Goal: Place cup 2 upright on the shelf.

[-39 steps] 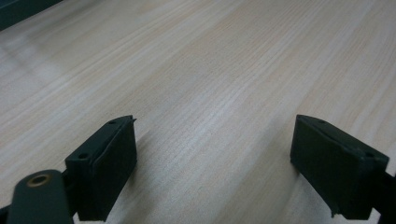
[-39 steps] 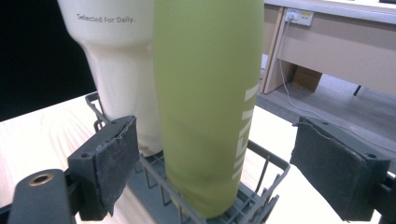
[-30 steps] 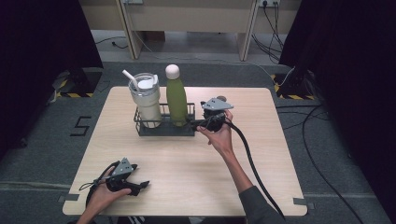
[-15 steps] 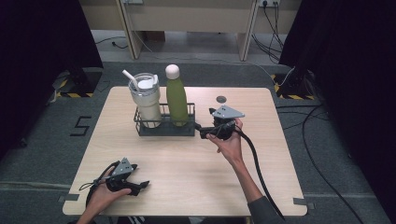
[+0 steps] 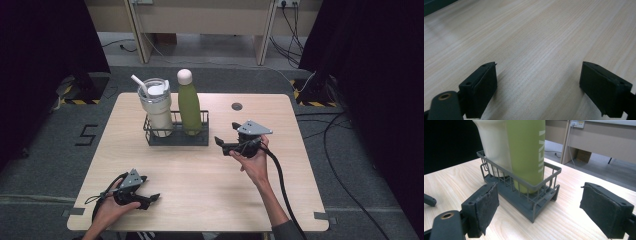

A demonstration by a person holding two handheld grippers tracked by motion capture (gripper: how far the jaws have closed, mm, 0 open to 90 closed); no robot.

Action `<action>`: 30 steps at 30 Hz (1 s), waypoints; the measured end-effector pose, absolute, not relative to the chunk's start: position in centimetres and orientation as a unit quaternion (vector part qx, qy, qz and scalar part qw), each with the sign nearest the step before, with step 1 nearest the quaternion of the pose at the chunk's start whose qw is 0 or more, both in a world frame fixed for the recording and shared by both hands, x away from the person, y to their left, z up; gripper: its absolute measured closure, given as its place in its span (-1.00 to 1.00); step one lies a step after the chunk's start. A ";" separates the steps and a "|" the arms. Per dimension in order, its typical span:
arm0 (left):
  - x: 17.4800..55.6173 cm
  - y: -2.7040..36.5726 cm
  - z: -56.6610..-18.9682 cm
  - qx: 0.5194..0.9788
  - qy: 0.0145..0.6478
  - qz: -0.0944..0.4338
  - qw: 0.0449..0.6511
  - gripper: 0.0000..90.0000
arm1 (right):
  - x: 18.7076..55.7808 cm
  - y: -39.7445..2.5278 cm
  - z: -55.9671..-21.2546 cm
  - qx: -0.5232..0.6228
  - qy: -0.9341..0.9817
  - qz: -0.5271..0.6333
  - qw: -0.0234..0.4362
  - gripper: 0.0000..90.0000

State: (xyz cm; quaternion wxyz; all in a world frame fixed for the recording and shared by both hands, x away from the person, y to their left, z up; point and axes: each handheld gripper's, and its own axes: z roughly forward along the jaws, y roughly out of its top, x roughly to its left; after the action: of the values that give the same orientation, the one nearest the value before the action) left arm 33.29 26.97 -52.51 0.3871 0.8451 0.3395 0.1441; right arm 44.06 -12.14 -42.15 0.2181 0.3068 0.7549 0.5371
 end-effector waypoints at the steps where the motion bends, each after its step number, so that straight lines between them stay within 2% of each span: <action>1: 33.3 27.0 -52.5 0.845 0.340 0.144 0.387 -0.69 | 44.1 -12.1 -42.2 0.307 0.755 0.537 0.218 -0.67; 30: 33.3 27.0 -52.5 0.844 0.341 0.144 0.388 -0.69 | 41.9 -13.5 -43.1 0.316 0.747 0.542 0.220 -0.67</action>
State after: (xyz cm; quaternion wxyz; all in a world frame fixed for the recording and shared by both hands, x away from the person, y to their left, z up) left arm 33.30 26.95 -52.52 0.3878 0.8442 0.3407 0.1444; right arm 41.90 -13.49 -43.12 0.2197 0.3157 0.7471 0.5421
